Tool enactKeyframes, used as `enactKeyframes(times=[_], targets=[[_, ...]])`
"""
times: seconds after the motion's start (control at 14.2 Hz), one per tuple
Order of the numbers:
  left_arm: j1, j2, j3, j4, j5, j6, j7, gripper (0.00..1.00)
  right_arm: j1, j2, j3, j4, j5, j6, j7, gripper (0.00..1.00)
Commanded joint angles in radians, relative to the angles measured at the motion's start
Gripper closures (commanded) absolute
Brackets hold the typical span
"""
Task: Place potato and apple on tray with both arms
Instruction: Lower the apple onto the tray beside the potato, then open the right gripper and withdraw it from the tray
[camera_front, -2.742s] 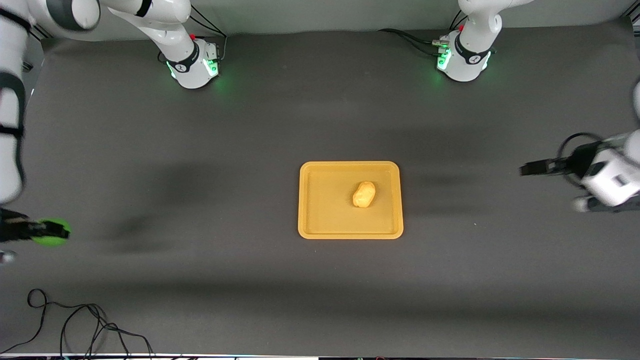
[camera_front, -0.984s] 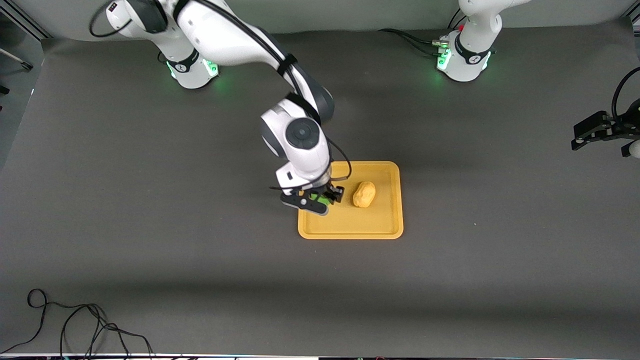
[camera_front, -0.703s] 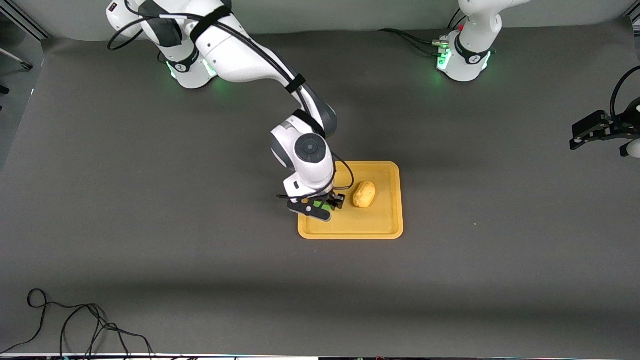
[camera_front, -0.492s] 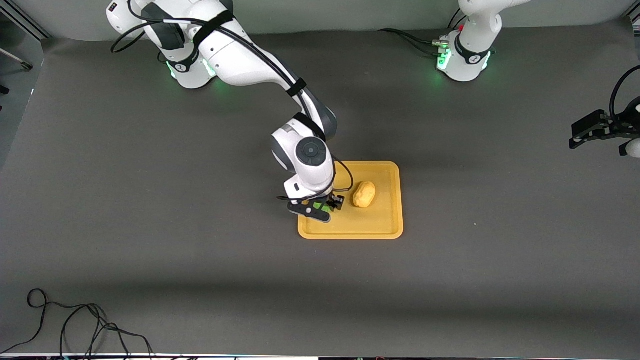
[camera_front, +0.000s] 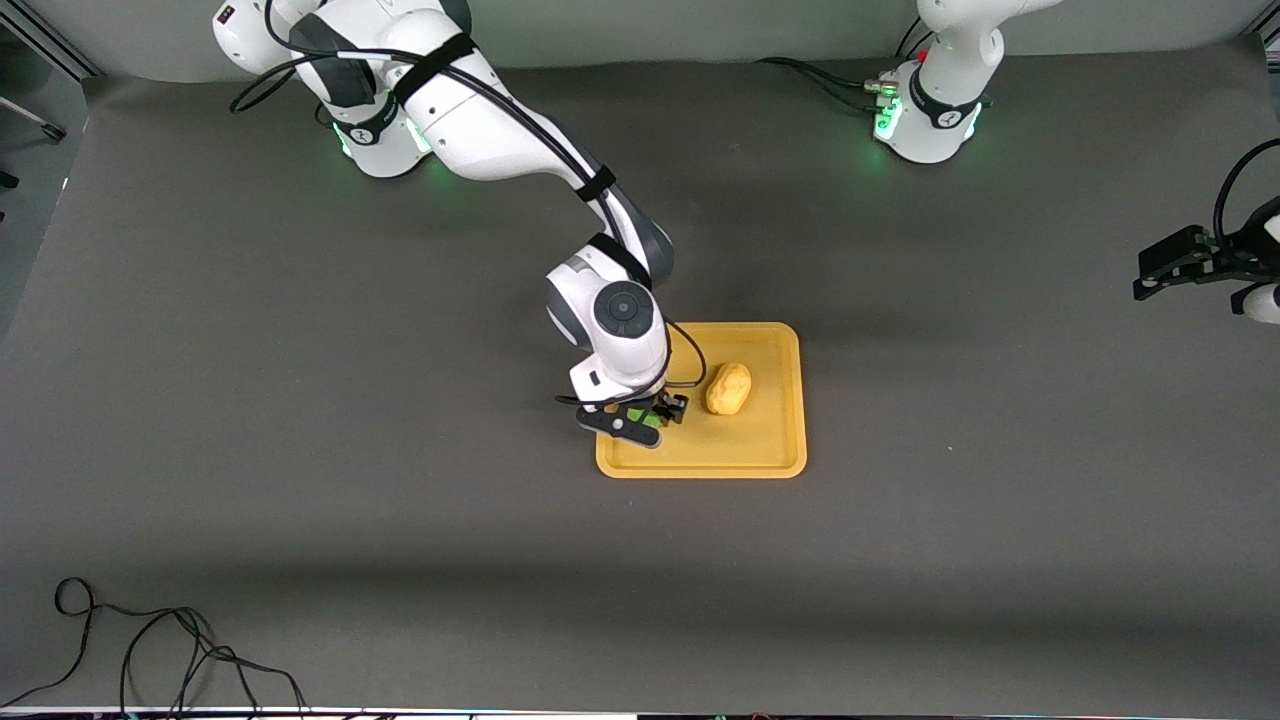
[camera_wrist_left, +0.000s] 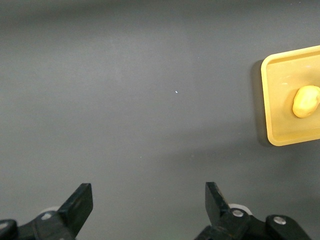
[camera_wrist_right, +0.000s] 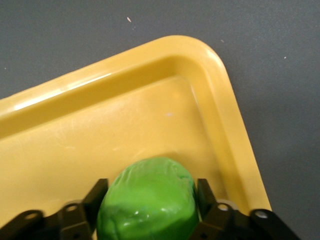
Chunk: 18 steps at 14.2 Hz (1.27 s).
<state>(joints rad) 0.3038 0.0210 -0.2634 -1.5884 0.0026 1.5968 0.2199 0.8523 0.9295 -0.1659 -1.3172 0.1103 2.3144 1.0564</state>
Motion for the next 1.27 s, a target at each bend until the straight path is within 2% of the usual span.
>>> enactKeyframes(times=[0.0,0.21,0.42,0.7,0.91,1.2], targets=[[-0.012,0.004,0.004,0.024,0.014,-0.023,0.002,0.0,0.01,-0.044,-0.012,0.021,0.017,-0.042,0.037,0.0],[-0.012,0.004,0.004,0.028,0.014,-0.023,0.002,0.0,-0.005,-0.173,-0.015,0.036,0.017,-0.22,0.036,0.0],[-0.012,-0.001,0.004,0.03,0.014,-0.025,-0.004,0.0,-0.036,-0.341,-0.024,0.03,0.014,-0.402,0.024,0.0],[-0.015,0.001,0.004,0.05,0.014,-0.026,-0.019,0.0,-0.151,-0.558,-0.03,-0.014,0.003,-0.64,-0.201,0.0],[-0.017,0.004,0.004,0.041,0.017,-0.026,-0.062,0.0,-0.286,-0.716,-0.029,-0.134,0.0,-0.668,-0.462,0.0],[-0.029,0.005,0.004,0.039,0.022,-0.025,-0.062,0.0,-0.534,-0.866,0.012,-0.287,-0.004,-0.668,-0.754,0.0]])
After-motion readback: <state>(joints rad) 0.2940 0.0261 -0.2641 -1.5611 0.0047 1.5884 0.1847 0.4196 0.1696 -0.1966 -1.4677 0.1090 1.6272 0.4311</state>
